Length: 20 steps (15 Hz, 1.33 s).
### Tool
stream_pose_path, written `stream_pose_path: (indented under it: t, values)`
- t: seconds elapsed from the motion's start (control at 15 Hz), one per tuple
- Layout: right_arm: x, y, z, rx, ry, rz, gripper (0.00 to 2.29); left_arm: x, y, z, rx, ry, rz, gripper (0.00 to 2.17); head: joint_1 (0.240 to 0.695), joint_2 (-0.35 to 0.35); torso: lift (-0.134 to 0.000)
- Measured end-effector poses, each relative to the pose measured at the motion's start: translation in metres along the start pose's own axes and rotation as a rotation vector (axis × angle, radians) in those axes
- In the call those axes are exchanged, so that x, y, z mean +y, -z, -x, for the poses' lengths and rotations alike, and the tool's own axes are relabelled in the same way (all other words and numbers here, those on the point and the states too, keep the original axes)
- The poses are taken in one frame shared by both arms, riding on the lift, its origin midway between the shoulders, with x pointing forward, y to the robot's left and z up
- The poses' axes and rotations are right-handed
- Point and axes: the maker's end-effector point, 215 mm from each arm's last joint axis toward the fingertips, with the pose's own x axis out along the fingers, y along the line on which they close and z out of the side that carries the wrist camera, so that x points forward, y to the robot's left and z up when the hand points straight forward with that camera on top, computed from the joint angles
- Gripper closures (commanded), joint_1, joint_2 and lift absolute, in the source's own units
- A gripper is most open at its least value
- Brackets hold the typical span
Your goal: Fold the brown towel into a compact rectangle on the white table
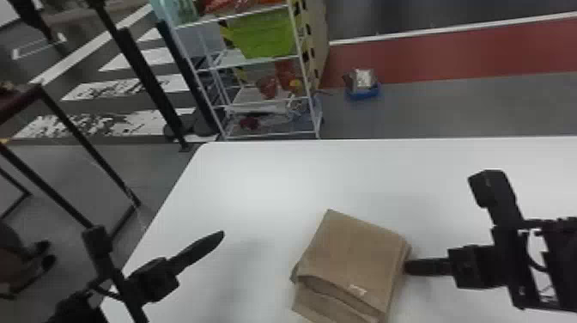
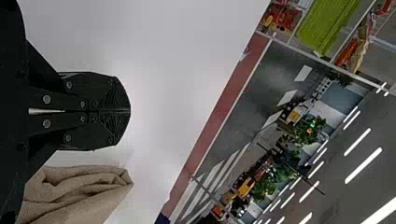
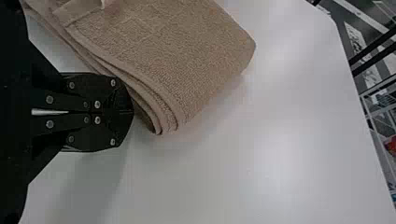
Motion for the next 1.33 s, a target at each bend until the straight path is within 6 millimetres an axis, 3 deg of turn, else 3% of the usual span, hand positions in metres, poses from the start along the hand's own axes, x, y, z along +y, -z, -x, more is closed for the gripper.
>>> stream_pose_path:
  t: [0.13, 0.27, 0.53, 0.67, 0.73, 0.8, 0.87, 1.0, 1.13, 1.33]
  values:
    - [0.003, -0.032, -0.007, -0.063, -0.029, 0.027, 1.71, 0.0, 0.0, -0.001, 0.005, 0.002, 0.002, 1.91, 0.695, 0.35, -0.124]
    - [0.009, -0.051, -0.009, -0.091, -0.042, 0.043, 1.71, 0.001, 0.0, -0.001, 0.007, 0.0, 0.001, 1.91, 0.695, 0.35, -0.124]
    - [0.022, -0.081, -0.007, -0.126, -0.05, 0.108, 1.71, 0.0, 0.006, -0.004, 0.021, 0.003, 0.008, 1.91, 0.695, 0.35, -0.124]
    - [0.024, -0.083, -0.009, -0.111, -0.05, 0.122, 1.71, -0.002, 0.012, -0.007, 0.036, 0.007, 0.014, 1.91, 0.695, 0.35, -0.124]
    - [0.026, -0.067, -0.01, -0.064, -0.066, 0.097, 1.49, -0.003, 0.013, -0.008, 0.04, 0.008, 0.016, 1.91, 0.695, 0.35, -0.124]
    - [0.031, -0.049, -0.006, -0.018, -0.081, 0.067, 0.98, -0.002, 0.014, -0.007, 0.041, 0.007, 0.018, 1.91, 0.695, 0.35, -0.124]
    - [0.037, -0.034, 0.003, -0.003, -0.092, 0.046, 0.74, -0.001, 0.013, -0.005, 0.04, 0.005, 0.019, 1.91, 0.695, 0.35, -0.124]
    - [0.042, -0.033, 0.029, -0.051, -0.076, 0.08, 0.23, 0.004, 0.011, -0.001, 0.043, 0.0, 0.024, 1.91, 0.695, 0.35, -0.124]
    - [0.045, -0.04, 0.049, -0.071, 0.0, 0.206, 0.21, 0.002, 0.014, 0.002, 0.065, 0.01, 0.05, 1.91, 0.695, 0.35, -0.124]
    - [0.067, -0.049, 0.054, -0.057, 0.009, 0.339, 0.21, -0.005, 0.019, 0.003, 0.089, 0.018, 0.068, 1.91, 0.695, 0.35, -0.124]
